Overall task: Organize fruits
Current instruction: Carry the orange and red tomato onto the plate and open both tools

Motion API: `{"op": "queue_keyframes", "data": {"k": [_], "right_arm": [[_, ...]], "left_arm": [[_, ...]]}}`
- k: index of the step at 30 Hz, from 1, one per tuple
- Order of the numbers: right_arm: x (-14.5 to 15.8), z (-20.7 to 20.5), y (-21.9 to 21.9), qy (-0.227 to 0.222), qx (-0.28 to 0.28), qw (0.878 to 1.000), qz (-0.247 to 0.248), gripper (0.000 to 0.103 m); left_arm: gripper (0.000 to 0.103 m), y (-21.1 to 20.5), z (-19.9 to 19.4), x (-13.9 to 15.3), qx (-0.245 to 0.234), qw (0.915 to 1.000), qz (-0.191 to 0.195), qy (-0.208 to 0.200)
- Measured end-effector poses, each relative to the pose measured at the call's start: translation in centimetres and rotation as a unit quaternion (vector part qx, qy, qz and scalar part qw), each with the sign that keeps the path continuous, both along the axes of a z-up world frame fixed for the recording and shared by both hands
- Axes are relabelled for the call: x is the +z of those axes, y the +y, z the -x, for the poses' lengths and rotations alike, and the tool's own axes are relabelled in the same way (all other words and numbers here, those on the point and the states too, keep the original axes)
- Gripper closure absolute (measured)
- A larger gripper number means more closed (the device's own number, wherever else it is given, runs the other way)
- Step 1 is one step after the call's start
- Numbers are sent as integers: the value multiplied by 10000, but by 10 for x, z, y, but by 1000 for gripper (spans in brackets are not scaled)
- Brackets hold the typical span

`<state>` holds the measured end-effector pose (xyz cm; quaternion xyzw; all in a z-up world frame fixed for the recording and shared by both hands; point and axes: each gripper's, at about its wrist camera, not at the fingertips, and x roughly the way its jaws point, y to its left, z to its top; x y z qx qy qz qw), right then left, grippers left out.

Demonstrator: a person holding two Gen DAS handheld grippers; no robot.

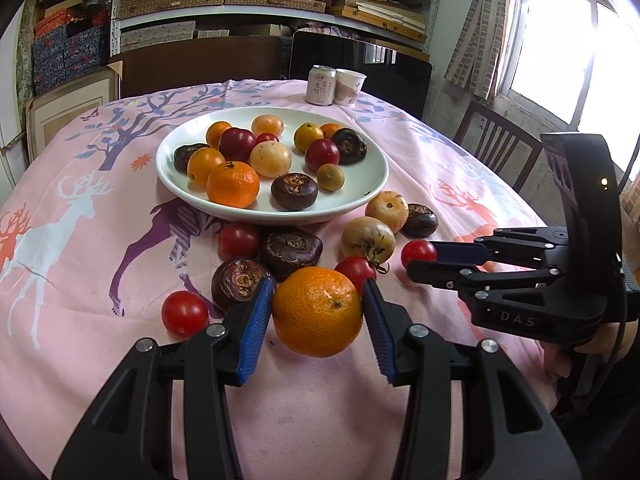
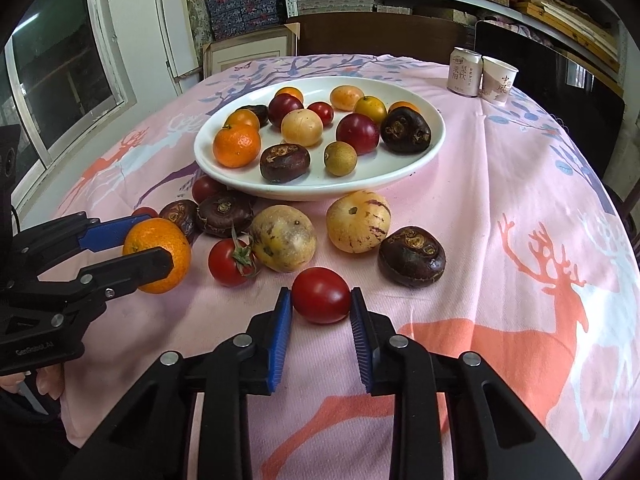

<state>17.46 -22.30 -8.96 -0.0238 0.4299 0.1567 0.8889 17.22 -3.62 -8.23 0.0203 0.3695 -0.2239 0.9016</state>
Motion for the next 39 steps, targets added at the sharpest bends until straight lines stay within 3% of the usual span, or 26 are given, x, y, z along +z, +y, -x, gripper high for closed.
{"op": "queue_keyframes", "data": {"k": [17,27,32,39], "right_arm": [[14,20,-32,-169,-218,9984,-484,73],[38,21,-58,-566,-367,9945,-807,73],[66,3,-68,-871,-407,9901,-1020,73],[87,-55,-47,-1006,-203,9873,-1217,73]], "left_arm": [[58,4,3,2,7,9999,143,-54],[58,16,4,14,66,9996,274,-22],[58,16,-17,41,200,9993,90,-312],[58,3,-83,68,372,9970,-39,-679]]}}
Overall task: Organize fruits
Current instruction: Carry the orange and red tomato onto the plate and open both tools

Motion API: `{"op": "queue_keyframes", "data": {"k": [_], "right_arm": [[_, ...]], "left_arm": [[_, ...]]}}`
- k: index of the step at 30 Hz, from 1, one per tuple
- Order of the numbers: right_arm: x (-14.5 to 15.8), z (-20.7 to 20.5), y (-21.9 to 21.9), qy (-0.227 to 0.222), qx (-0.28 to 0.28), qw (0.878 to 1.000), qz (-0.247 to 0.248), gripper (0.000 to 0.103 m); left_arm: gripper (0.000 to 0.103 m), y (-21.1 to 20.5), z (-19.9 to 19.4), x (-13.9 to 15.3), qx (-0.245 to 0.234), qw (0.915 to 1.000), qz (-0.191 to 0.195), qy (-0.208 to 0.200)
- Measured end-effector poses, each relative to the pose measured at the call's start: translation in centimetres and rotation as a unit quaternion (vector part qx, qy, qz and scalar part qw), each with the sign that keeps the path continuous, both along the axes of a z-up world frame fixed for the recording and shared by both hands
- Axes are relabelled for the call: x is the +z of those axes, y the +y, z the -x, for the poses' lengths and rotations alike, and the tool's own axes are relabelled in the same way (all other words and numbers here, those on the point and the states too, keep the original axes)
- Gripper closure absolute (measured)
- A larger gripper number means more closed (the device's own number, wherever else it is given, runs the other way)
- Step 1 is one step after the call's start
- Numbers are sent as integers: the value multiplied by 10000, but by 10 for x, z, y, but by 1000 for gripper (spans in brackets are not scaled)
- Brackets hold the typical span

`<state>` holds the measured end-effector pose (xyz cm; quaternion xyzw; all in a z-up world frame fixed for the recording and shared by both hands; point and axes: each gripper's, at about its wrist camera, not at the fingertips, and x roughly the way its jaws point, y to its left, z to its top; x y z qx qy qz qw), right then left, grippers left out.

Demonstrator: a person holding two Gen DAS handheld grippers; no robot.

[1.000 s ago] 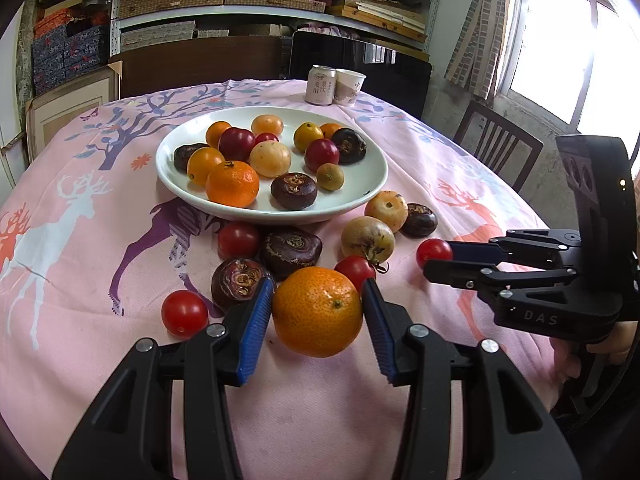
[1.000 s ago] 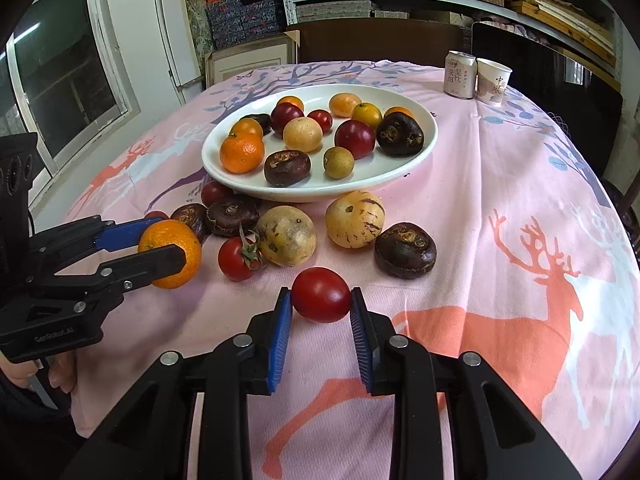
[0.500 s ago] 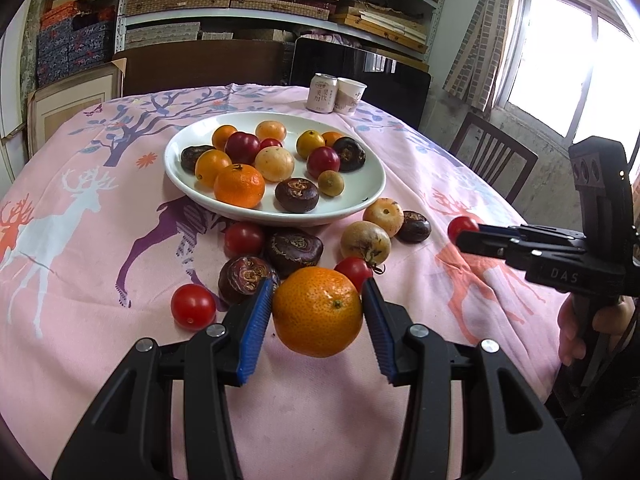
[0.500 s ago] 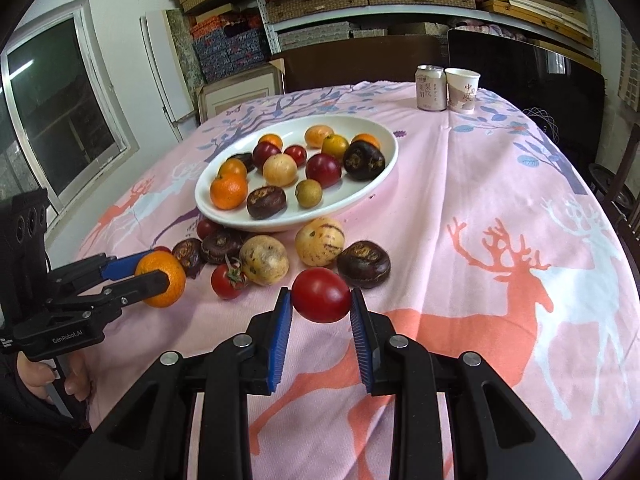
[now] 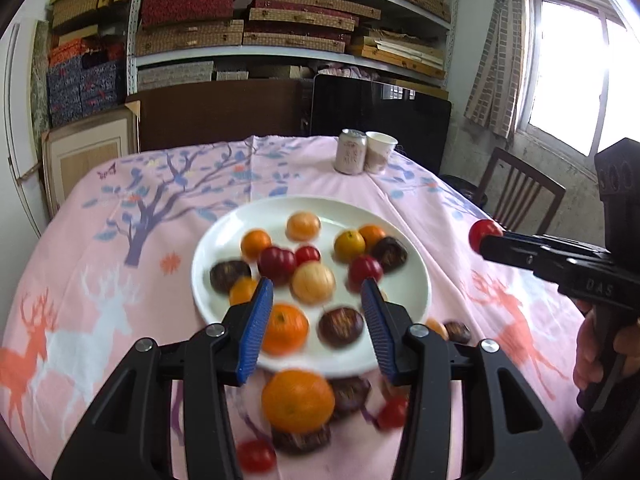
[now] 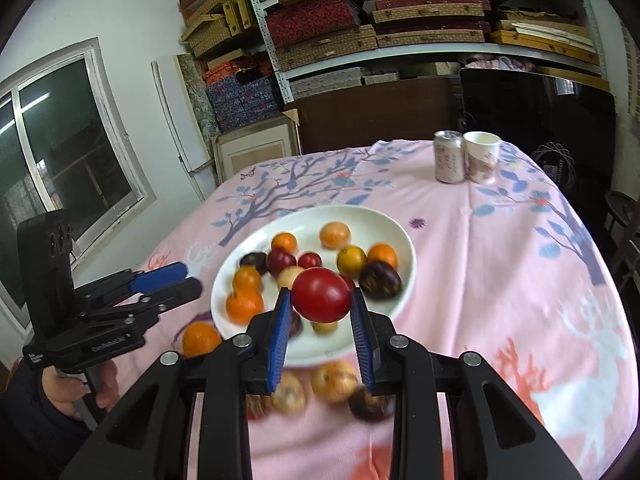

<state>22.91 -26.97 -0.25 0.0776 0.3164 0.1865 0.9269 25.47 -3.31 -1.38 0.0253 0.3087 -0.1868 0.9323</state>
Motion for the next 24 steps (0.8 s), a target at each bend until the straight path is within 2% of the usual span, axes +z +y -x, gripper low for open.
{"op": "queue_keyframes", "data": {"k": [2,4,6,9,13,16,19,22,24], "right_arm": [[-3,-23,12,27,23,9999,120,73],[-11,-45,17,211,-30,9997,71,73],[-14,-48,20,262,6,9996,-35,73],[-20,-31,26,199,289,9994,-71,73],[-35,-4,22,288,445,9984,-176,73],[-40,7,18,361,434,9981,-237,73],[-39,17,17,342,380,9985,-221,73],[-36,27,14,317,386,9985,-238,73],[-37,32,13,350,407,9982,-252,73]], "left_arm": [[58,-5,-24,-8,80,9998,-147,139],[60,-1,-41,-15,219,9988,-62,424],[60,6,-35,-13,223,9987,-3,458],[60,20,0,-10,118,9992,-262,267],[59,55,21,-35,301,9967,-418,634],[59,82,13,-57,643,9927,-534,871],[59,96,8,-66,865,9902,-646,882],[59,106,8,-65,1008,9889,-690,843],[58,114,12,-56,1101,9891,-701,679]]}}
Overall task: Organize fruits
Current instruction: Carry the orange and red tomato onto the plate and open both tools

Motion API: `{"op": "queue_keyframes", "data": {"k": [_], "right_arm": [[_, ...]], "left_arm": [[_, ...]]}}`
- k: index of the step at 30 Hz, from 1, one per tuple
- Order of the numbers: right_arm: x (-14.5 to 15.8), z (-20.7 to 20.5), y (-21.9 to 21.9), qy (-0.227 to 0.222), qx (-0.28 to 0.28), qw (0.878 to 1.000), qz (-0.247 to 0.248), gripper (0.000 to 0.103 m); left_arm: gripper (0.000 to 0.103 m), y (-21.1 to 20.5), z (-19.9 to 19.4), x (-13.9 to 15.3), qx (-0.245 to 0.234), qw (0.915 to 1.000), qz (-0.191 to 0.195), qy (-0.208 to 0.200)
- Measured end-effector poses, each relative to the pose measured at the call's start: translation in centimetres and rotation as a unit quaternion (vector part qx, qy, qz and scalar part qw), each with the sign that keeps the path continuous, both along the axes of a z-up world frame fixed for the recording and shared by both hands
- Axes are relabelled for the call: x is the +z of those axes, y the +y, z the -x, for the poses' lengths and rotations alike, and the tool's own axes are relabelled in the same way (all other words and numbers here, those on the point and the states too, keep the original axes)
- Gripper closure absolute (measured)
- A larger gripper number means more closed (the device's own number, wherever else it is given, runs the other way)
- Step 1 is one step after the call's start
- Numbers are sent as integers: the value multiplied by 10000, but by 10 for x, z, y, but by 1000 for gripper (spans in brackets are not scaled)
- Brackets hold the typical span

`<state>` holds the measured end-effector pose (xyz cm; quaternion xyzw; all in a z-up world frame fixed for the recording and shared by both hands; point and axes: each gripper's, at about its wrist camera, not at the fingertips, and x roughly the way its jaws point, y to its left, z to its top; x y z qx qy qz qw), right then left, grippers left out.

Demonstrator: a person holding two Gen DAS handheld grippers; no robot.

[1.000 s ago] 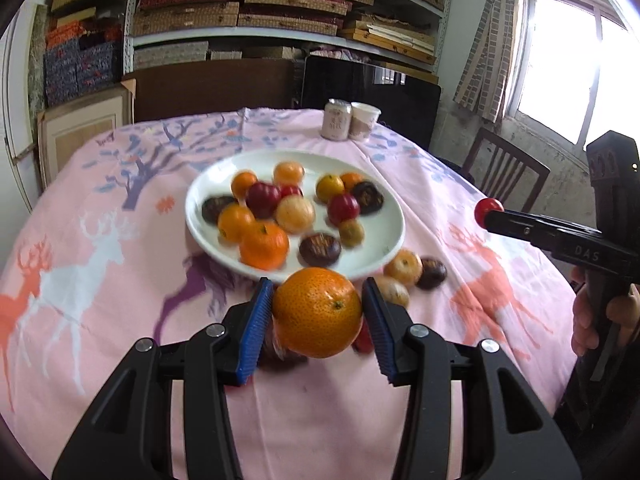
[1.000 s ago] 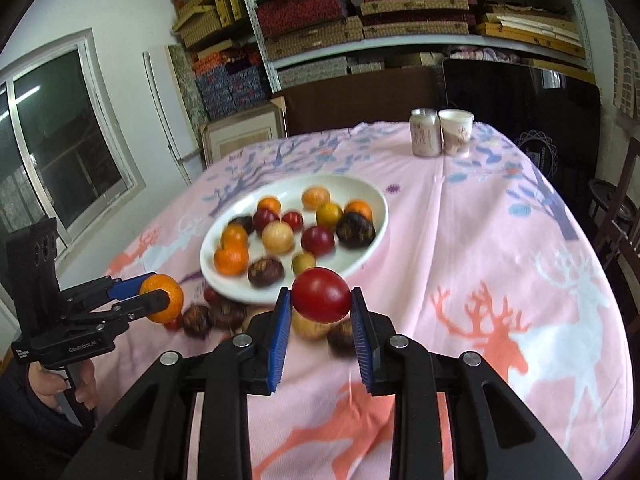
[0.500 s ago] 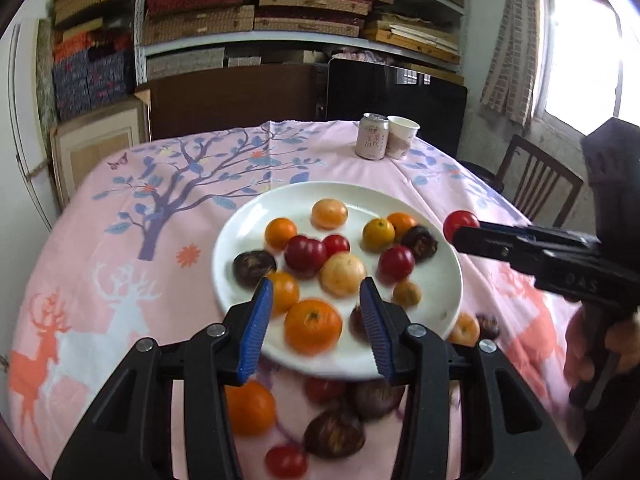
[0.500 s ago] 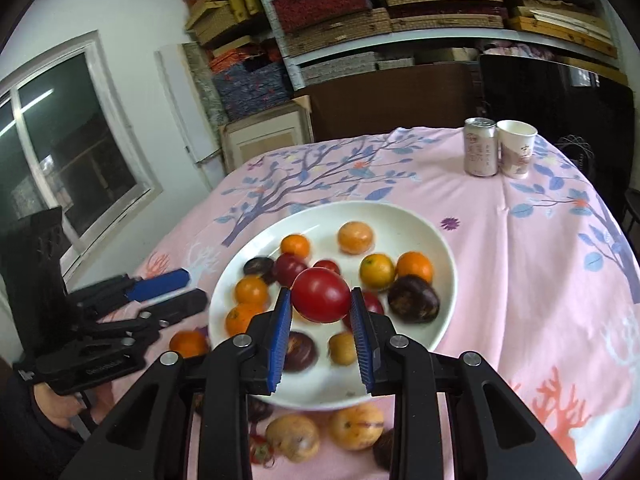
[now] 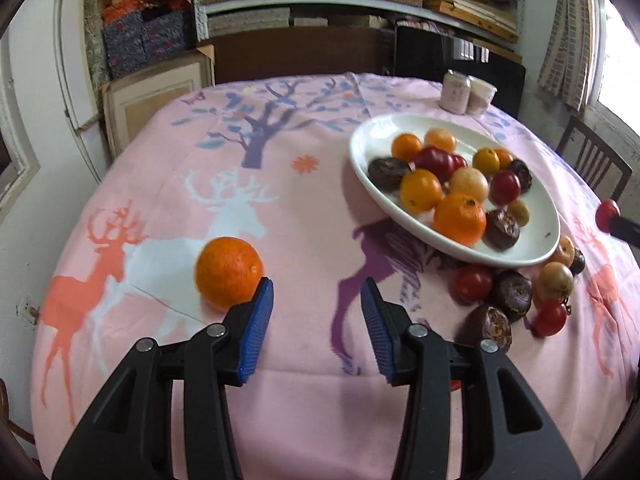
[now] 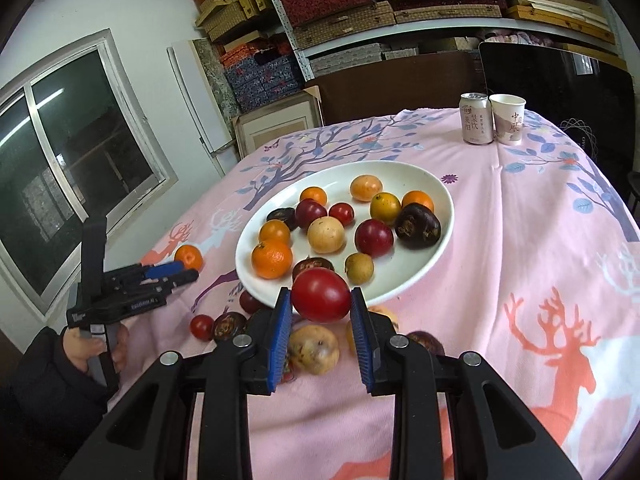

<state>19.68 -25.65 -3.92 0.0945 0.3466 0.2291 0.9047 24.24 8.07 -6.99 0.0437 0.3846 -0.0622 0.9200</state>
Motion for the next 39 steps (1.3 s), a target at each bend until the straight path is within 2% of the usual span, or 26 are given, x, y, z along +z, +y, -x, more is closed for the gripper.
{"op": "queue_keyframes", "data": {"k": [2,4,6,8,11,12,13,14,19,25,30,33,39], "right_arm": [[-1,3,1,39,34,10000,5,73],[-2,4,4,77,85,9999,-13,73],[-3,4,6,99,117,9999,-48,73],[-3,4,9,122,137,9998,-57,73],[-2,6,11,121,153,9998,-54,73],[-2,7,11,113,146,9998,-56,73],[-1,8,10,100,139,9998,-59,73],[-1,8,9,102,122,9999,-53,73],[-3,8,7,145,122,9998,-48,73],[-4,-3,5,164,52,9998,36,73],[8,-35,9,-35,-117,9994,312,73],[12,-63,16,-127,-256,9982,519,73],[-3,-113,37,-14,-225,9971,727,72]], "left_arm": [[55,8,1,7,152,9994,-276,-155],[44,21,-4,7,449,9973,-547,-210],[35,35,-15,3,673,9954,-654,-168],[29,43,-29,-6,766,9942,-753,40],[30,46,-44,-26,804,9914,-990,284],[39,48,-48,-31,820,9915,-934,391],[48,53,-48,-28,801,9938,-680,360],[58,55,-48,-25,827,9942,-595,332],[58,35,-23,-6,486,9971,-579,-22],[58,-20,-4,29,-221,9990,-249,-311],[58,-77,-37,34,-653,9976,42,-237],[58,-101,-61,29,-732,9968,308,-75],[57,-127,-92,14,-744,9961,447,173]]}}
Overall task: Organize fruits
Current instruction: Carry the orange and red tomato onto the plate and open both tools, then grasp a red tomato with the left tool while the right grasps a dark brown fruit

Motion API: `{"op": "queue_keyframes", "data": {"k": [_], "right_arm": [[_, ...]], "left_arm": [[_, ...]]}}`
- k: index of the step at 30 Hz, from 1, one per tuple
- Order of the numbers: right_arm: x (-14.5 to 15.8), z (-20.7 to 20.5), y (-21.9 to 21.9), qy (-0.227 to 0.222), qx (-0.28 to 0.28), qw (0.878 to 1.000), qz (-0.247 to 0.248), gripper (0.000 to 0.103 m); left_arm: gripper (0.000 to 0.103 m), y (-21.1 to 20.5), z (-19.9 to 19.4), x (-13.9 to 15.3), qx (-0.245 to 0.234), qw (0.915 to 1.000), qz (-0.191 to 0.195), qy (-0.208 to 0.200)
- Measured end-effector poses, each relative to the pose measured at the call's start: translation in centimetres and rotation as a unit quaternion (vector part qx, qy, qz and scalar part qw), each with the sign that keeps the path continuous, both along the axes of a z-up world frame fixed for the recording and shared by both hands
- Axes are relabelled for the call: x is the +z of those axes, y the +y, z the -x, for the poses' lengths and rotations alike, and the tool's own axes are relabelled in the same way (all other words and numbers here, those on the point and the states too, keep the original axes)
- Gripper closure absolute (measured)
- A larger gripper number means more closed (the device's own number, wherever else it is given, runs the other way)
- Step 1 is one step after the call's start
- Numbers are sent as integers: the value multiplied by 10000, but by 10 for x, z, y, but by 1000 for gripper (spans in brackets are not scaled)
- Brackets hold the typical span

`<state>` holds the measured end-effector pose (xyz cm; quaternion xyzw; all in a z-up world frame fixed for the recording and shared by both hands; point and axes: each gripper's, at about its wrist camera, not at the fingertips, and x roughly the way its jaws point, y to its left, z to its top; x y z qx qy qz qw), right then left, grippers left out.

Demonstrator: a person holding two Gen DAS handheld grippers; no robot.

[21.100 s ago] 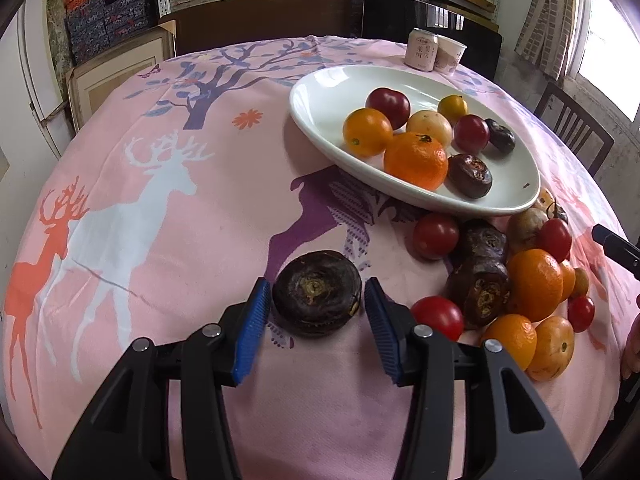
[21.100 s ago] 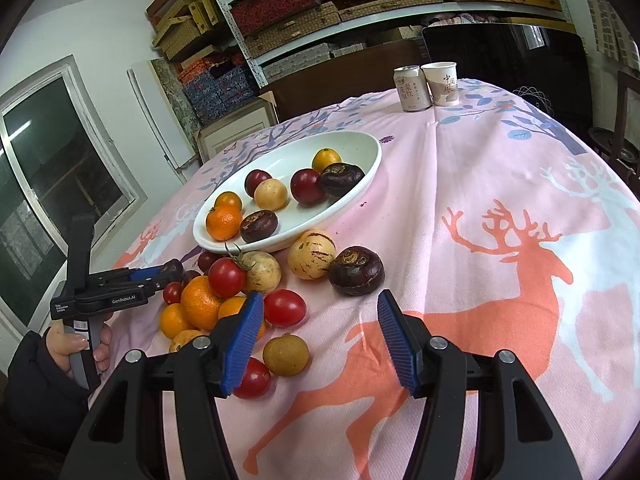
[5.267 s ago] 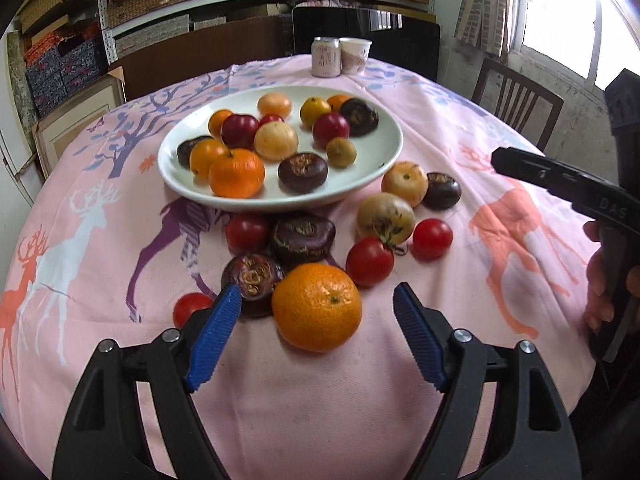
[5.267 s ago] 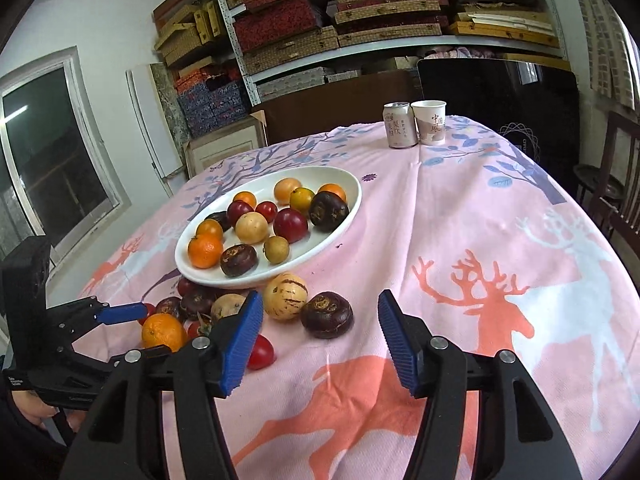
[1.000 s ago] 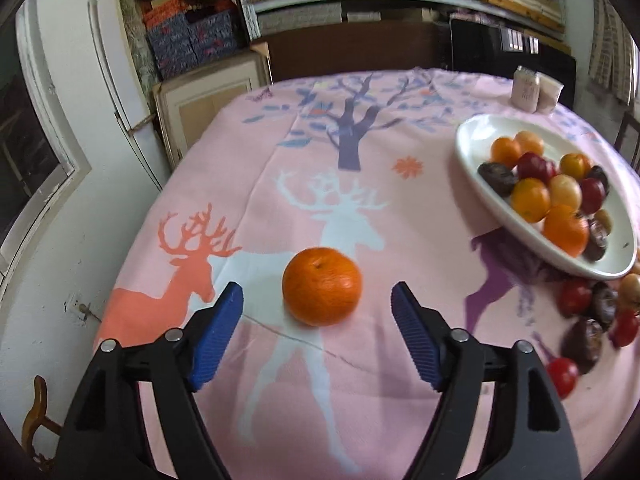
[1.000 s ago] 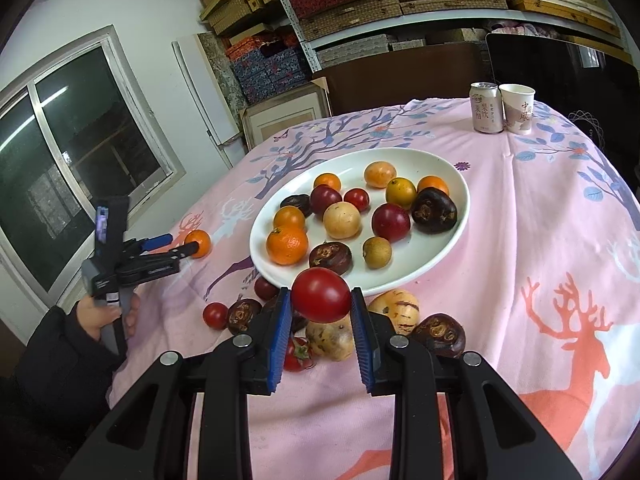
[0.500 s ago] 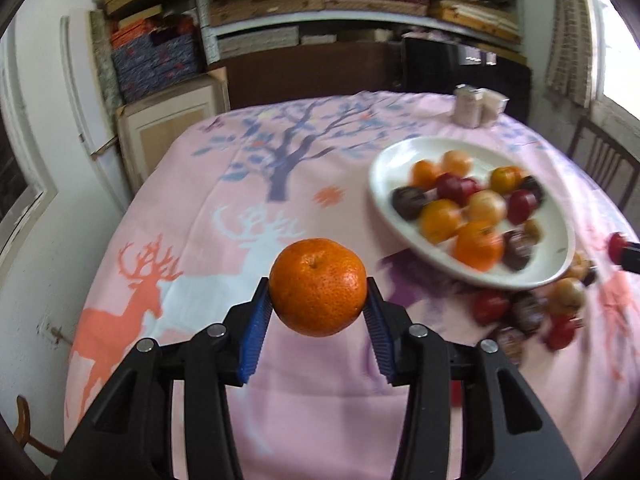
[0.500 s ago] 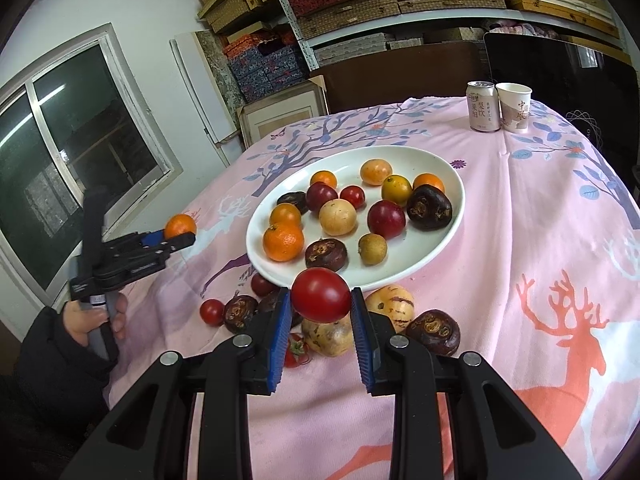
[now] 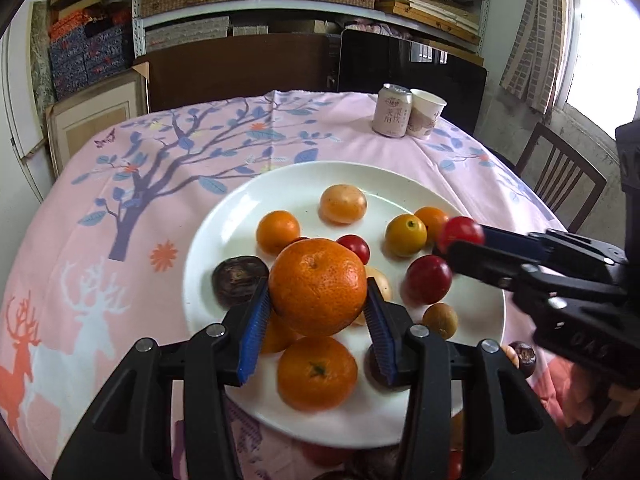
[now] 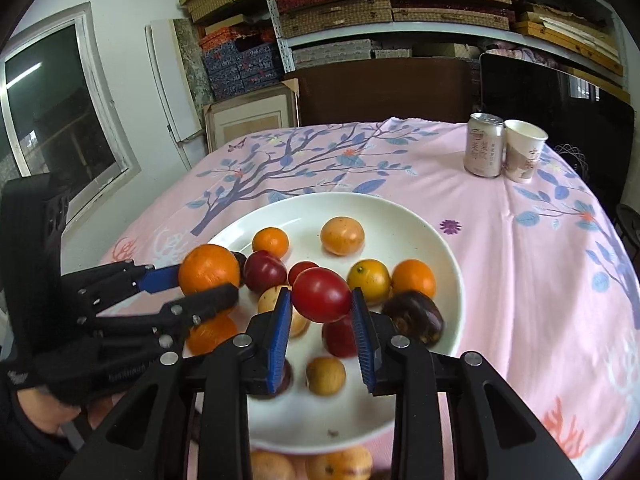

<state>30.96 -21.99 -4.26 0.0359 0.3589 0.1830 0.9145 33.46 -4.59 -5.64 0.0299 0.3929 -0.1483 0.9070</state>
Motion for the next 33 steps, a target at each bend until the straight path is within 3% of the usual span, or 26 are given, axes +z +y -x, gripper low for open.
{"op": "queue_keyframes", "data": {"k": [1,2,3,6,9,12,17,21,29,31,32,33], "right_arm": [[-2,-3,2,6,-12,10000,24,69],[-2,-5,3,-23,-36,10000,41,57],[-1,-3,2,-103,-88,9999,39,53],[4,8,-4,-175,-99,9998,-50,52],[12,29,-17,-221,-211,9994,-185,52],[13,58,-34,-286,-269,9988,-295,45],[-8,103,-69,-195,-633,9964,-528,41],[-27,122,-70,-92,-721,9967,-357,41],[-32,133,-61,-52,-672,9976,-163,41],[-31,135,-59,-71,-655,9978,-121,43],[-31,133,-59,-62,-634,9979,-108,46],[-32,133,-59,-35,-604,9981,-100,48]], "left_arm": [[57,-1,-2,-3,15,10000,7,63],[51,0,-3,-4,30,10000,-11,69],[43,1,-1,-2,73,10000,-32,6],[25,11,12,9,184,9995,4,-251],[21,22,33,22,183,9988,109,-443],[14,36,63,26,113,9985,143,-509],[14,69,109,1,80,9999,-87,-123],[14,82,128,-24,129,9991,-327,220],[14,59,133,-44,-195,9959,-793,380],[25,57,128,-45,-233,9959,-737,461],[48,56,126,-46,-312,9958,-672,540],[55,53,125,-47,-410,9953,-644,588]]}}
